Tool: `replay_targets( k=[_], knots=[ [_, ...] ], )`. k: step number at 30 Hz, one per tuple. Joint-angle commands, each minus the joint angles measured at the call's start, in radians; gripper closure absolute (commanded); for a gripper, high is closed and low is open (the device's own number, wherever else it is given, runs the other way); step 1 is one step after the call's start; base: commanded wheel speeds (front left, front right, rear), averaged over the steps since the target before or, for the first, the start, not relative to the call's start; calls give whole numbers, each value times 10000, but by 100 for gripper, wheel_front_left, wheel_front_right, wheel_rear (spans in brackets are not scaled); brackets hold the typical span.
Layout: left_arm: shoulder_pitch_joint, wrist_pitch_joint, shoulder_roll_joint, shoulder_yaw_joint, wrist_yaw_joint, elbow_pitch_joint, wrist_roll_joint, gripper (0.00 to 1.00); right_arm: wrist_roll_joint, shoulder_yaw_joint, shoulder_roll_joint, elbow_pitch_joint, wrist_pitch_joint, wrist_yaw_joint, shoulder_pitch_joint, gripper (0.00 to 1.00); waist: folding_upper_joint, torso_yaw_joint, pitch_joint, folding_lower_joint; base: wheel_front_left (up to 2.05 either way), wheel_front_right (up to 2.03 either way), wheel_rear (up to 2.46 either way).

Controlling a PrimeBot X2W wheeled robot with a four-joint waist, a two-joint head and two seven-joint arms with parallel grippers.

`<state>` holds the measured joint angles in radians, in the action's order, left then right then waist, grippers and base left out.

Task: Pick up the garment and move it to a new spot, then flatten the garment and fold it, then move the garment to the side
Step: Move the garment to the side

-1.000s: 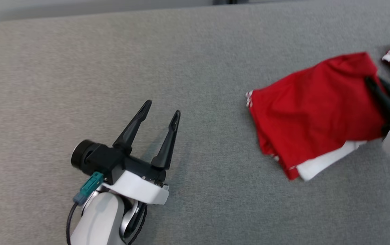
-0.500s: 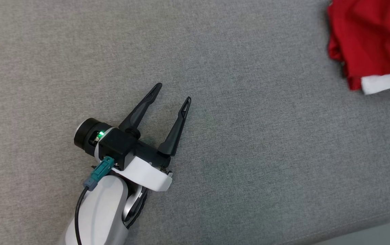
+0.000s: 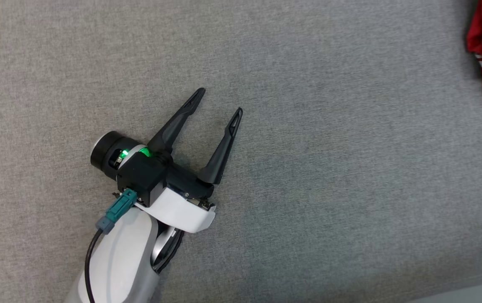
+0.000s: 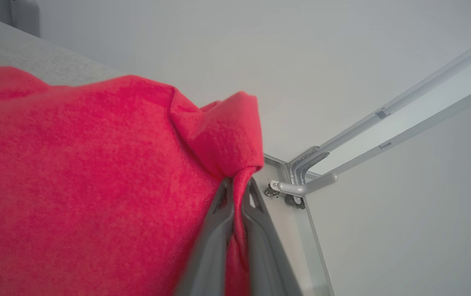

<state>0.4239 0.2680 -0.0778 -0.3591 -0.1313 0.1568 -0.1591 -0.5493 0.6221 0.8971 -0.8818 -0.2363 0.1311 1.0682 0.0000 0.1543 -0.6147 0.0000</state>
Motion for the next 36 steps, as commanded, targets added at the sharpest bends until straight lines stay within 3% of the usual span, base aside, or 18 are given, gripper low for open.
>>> replay_targets(
  k=[1, 6, 10, 15, 16, 17, 24, 29, 36],
  knots=[
    [-81, -99, -314, 215, 17, 411, 5, 0, 473, -138, -235, -514, -116, -7, 288, 100, 0, -171, -280, 0, 0, 0, 0],
    [-147, -133, -379, 263, 42, 506, 18, 0, 1462, -506, -582, -1688, -236, -7, 674, 100, 0, -323, -541, 0, 0, 0, 0],
    [-159, -141, -459, 301, 50, 573, 35, 0, 3182, -1079, -451, -2727, -309, -8, 1250, 100, 0, -458, -753, 0, 0, 0, 0],
    [-170, -162, -511, 352, 61, 643, 36, 0, 4733, -2564, -957, -2869, -296, -7, 1195, 100, 0, -547, -853, 0, 0, 0, 0],
    [-176, -162, -508, 360, 64, 663, 24, 0, 4869, -2823, -1133, -2835, -297, -7, 1047, 65, 0, -561, -848, 0, 0, 0, 0],
    [-190, -163, -508, 369, 64, 680, 14, 0, 5115, -3043, -1188, -2844, -297, -7, 927, 0, 0, -574, -838, 0, 0, 0, 0],
    [-347, -161, -403, 384, 64, 737, -87, 0, 6416, -4594, -1633, -2892, -300, -7, 507, 0, 0, -675, -545, 0, 0, 0, 0],
    [-486, -126, -144, 284, 45, 636, -182, 0, 7153, -5701, -2241, -2089, -298, -7, 188, 0, 0, -722, 280, 0, 0, 0, 0],
    [-657, -53, 142, 616, 11, 363, -256, 0, 6420, -6055, -3608, 99, -282, -7, -854, 0, 0, -718, 1842, 0, 0, 0, 0]
  ],
)
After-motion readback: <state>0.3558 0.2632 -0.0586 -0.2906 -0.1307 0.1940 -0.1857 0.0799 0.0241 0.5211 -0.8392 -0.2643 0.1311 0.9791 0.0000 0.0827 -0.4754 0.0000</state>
